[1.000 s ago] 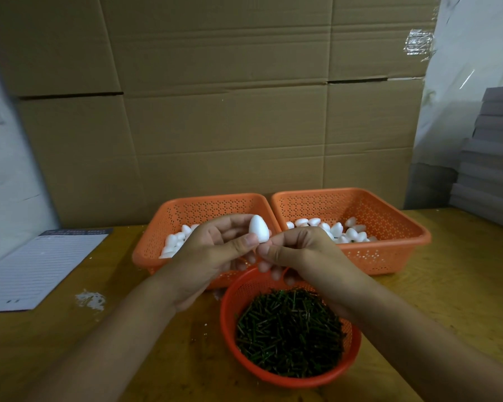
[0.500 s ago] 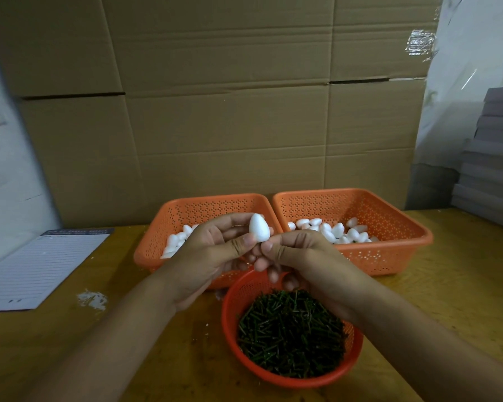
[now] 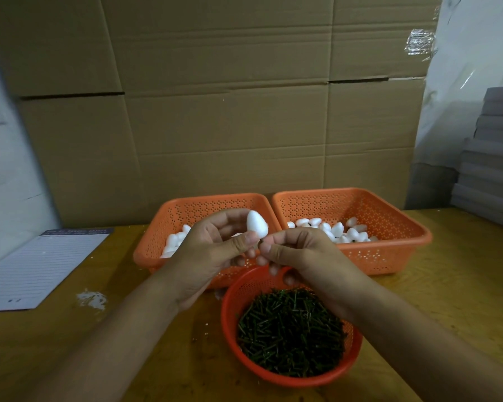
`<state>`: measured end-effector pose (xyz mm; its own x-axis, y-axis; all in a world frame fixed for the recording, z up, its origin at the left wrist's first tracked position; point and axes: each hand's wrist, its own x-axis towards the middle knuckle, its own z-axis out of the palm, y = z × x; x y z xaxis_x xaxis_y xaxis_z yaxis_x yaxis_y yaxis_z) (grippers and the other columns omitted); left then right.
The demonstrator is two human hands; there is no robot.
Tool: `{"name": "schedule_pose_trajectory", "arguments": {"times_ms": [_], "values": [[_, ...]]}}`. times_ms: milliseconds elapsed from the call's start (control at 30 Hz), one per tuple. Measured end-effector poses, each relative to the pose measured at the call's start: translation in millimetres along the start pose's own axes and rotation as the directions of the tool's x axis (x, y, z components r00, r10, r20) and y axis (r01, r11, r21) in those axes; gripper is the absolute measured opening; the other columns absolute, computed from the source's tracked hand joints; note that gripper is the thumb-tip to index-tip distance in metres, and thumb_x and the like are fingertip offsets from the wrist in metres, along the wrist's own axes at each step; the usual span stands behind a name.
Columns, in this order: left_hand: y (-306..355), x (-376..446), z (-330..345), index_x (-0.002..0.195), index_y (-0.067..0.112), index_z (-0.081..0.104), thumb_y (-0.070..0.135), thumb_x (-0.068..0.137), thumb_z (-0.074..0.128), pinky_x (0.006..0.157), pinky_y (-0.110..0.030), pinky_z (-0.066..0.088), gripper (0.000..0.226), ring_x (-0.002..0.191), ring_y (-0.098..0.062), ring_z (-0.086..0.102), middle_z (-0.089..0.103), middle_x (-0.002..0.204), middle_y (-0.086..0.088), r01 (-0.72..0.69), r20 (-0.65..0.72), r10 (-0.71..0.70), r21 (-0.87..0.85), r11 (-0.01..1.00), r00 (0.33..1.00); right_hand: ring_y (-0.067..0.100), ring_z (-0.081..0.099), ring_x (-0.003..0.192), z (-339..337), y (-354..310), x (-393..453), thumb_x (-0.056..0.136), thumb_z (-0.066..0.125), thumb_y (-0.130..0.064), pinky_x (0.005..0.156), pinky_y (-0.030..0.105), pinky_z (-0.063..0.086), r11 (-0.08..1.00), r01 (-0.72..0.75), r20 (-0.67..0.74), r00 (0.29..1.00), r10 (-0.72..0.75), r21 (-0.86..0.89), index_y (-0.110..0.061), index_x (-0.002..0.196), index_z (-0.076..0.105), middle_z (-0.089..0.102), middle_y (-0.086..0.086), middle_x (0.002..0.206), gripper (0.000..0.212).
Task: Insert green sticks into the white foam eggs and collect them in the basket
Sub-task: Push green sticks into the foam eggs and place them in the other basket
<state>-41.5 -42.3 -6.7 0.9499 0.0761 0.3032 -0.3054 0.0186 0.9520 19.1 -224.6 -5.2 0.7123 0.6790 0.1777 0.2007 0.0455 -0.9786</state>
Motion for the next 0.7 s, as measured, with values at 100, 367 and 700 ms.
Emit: {"name": "schedule_pose_trajectory", "arguments": {"times_ms": [100, 367, 700], "values": [[-0.6, 0.0, -0.9, 0.117, 0.015, 0.068, 0.022, 0.079, 0.078, 0.064, -0.022, 0.054, 0.040, 0.075, -0.011, 0.065, 0.073, 0.113, -0.015, -0.001, 0.003, 0.001, 0.009, 1.000, 1.000, 0.004, 0.059, 0.063, 0.9, 0.1, 0.3, 0.095, 0.064, -0.016, 0.052, 0.017, 0.042, 1.000, 0.009, 0.006, 1.000, -0.009, 0.003, -0.018, 0.082, 0.074, 0.072, -0.001, 0.079, 0.017], [6.2, 1.9, -4.2, 0.123, 0.024, 0.065, 0.036, 0.083, 0.074, 0.063, -0.022, 0.053, 0.043, 0.080, -0.012, 0.067, 0.073, 0.116, 0.000, -0.029, -0.067, 0.034, 0.077, 0.997, 0.997, 0.012, 0.058, 0.062, -8.3, -6.2, 1.9, 0.094, 0.064, -0.013, 0.049, 0.020, 0.043, 0.999, 0.032, -0.131, 0.991, -0.036, -0.032, -0.013, 0.083, 0.072, 0.071, 0.002, 0.073, 0.014], [10.6, 15.8, -52.8, 0.101, 0.033, 0.068, 0.014, 0.097, 0.062, 0.074, -0.023, 0.051, 0.020, 0.091, -0.009, 0.068, 0.068, 0.108, 0.012, 0.047, -0.346, 0.190, 0.573, 0.818, 0.919, 0.034, 0.061, 0.057, -100.5, -0.5, 14.2, 0.092, 0.060, -0.031, 0.053, 0.031, 0.038, 0.667, -0.259, -0.588, 0.738, -0.330, -0.699, -0.003, 0.075, 0.071, 0.066, 0.013, 0.062, 0.035]]}}
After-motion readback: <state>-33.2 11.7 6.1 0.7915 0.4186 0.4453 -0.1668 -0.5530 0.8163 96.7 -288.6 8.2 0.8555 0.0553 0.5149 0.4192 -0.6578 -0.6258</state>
